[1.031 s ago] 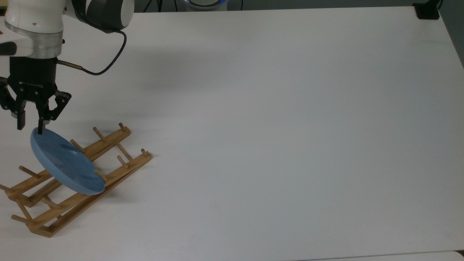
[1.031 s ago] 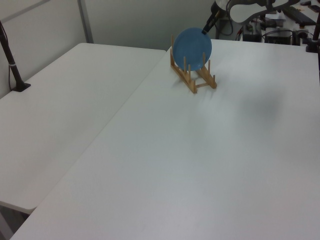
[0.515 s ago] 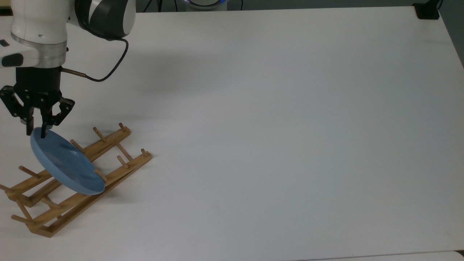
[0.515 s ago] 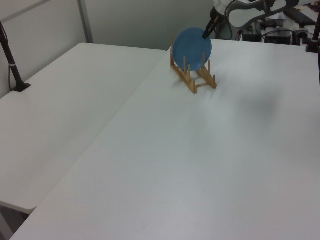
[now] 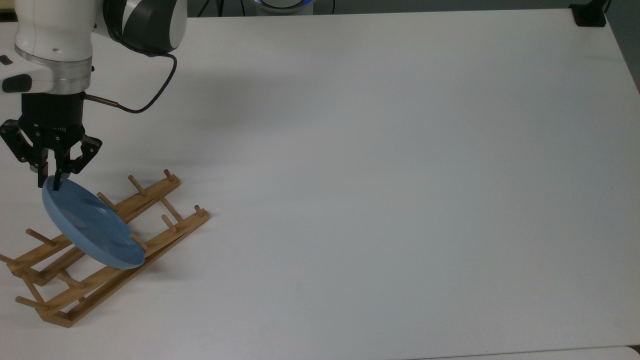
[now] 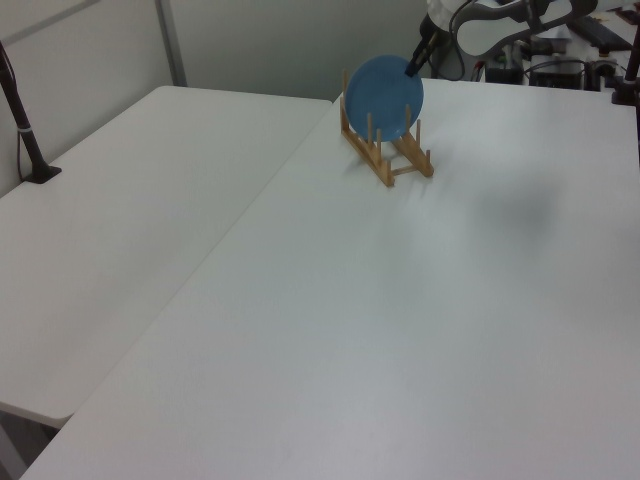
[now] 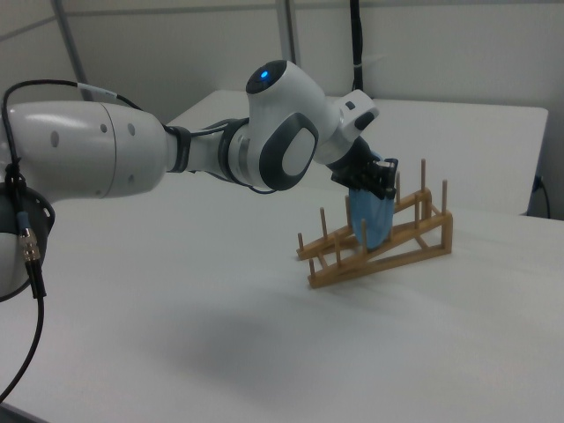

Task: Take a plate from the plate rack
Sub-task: 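Close the gripper on the plate rim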

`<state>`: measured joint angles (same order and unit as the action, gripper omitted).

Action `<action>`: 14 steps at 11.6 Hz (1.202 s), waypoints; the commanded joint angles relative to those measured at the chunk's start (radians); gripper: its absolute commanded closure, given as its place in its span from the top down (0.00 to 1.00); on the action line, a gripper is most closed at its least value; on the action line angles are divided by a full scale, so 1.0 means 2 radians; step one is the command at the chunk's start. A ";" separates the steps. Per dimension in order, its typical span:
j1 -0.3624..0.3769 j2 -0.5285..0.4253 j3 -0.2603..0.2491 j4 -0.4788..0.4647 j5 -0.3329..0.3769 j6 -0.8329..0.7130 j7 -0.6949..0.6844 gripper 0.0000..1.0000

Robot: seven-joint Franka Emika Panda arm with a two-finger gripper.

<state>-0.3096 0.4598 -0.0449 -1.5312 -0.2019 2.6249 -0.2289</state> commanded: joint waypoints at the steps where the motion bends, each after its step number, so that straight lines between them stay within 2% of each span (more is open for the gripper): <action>1: 0.001 -0.011 0.000 -0.009 -0.007 0.012 -0.002 0.25; 5: 0.002 -0.013 0.000 -0.008 -0.008 0.012 -0.002 0.24; 9: 0.001 -0.016 0.000 -0.008 -0.007 0.012 -0.002 0.15; 11: 0.001 -0.017 0.000 -0.008 -0.007 0.012 -0.004 0.05; 14: 0.001 -0.025 0.000 -0.009 -0.007 0.011 -0.006 0.02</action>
<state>-0.3097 0.4486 -0.0447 -1.5247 -0.2024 2.6282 -0.2290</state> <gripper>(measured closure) 0.925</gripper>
